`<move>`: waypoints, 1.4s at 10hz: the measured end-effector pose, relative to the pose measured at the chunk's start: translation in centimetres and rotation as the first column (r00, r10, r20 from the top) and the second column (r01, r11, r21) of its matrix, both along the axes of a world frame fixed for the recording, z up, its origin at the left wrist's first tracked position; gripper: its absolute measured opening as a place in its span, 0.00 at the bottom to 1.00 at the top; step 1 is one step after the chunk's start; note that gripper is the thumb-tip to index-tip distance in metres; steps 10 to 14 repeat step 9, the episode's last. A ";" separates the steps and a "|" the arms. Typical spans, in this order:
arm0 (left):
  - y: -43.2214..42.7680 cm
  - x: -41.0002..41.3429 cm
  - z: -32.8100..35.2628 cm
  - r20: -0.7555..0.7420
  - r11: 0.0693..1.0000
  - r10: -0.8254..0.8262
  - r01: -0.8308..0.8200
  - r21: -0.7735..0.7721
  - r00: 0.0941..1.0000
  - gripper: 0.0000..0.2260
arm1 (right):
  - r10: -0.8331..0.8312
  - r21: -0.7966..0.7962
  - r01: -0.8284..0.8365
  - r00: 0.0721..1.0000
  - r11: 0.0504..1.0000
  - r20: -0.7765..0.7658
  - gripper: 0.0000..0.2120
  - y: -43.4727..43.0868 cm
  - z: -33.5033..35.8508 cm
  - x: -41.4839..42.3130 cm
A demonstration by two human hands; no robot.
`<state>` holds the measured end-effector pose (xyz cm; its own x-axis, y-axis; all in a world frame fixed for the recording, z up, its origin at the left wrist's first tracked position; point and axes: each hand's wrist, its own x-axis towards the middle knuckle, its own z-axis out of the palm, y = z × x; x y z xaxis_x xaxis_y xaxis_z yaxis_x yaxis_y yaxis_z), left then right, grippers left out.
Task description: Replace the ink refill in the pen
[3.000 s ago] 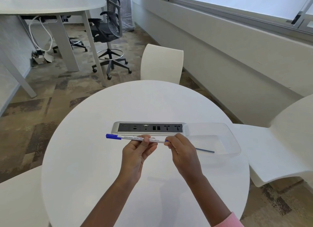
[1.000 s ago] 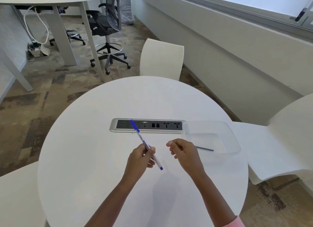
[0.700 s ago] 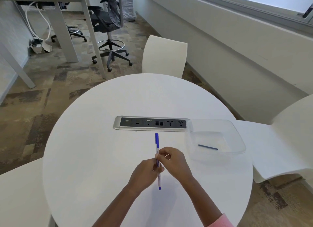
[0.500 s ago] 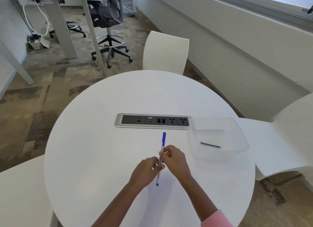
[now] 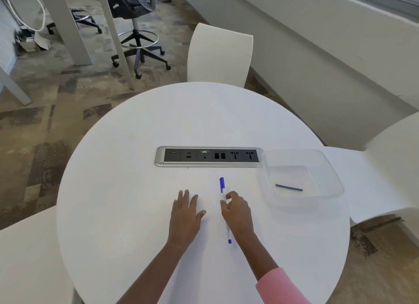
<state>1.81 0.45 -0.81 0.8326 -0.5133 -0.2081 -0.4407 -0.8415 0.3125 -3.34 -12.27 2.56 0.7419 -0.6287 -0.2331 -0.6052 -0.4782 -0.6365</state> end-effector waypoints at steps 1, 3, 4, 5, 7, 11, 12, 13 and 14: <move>0.5 0.6 -0.9 0.012 0.999 -0.011 0.010 0.040 1.000 0.25 | 0.005 -0.012 -0.005 0.999 1.000 -0.037 0.09 0.3 -0.6 0.5; 1.3 1.5 -1.3 0.030 0.998 -0.008 0.006 0.065 1.000 0.30 | 0.032 -0.074 -0.040 0.994 0.996 -0.106 0.10 0.9 -1.5 1.4; 1.4 1.6 -0.7 0.052 1.000 -0.001 0.000 0.015 0.999 0.38 | 0.023 -0.071 -0.032 0.992 0.997 -0.126 0.10 1.1 -1.9 1.6; 1.6 1.7 -1.0 0.029 1.000 -0.004 0.003 0.008 1.000 0.40 | 0.009 -0.068 -0.019 0.990 0.997 -0.141 0.09 1.3 -2.2 1.6; 1.8 1.9 -2.3 0.002 1.000 -0.007 0.007 0.006 1.000 0.43 | 0.006 -0.080 -0.017 0.991 0.997 -0.135 0.09 1.6 -2.3 1.9; 1.9 1.8 -1.6 0.009 1.000 -0.006 0.006 -0.005 1.000 0.40 | -0.005 -0.097 -0.005 0.994 0.995 -0.108 0.11 1.3 -2.1 1.4; 1.9 1.8 -1.6 0.009 1.000 -0.006 0.006 -0.005 1.000 0.40 | -0.005 -0.097 -0.005 0.994 0.995 -0.108 0.11 1.3 -2.1 1.4; 1.9 1.8 -1.6 0.009 1.000 -0.006 0.006 -0.005 1.000 0.40 | -0.005 -0.097 -0.005 0.994 0.995 -0.108 0.11 1.3 -2.1 1.4; 1.9 1.8 -1.6 0.009 1.000 -0.006 0.006 -0.005 1.000 0.40 | -0.005 -0.097 -0.005 0.994 0.995 -0.108 0.11 1.3 -2.1 1.4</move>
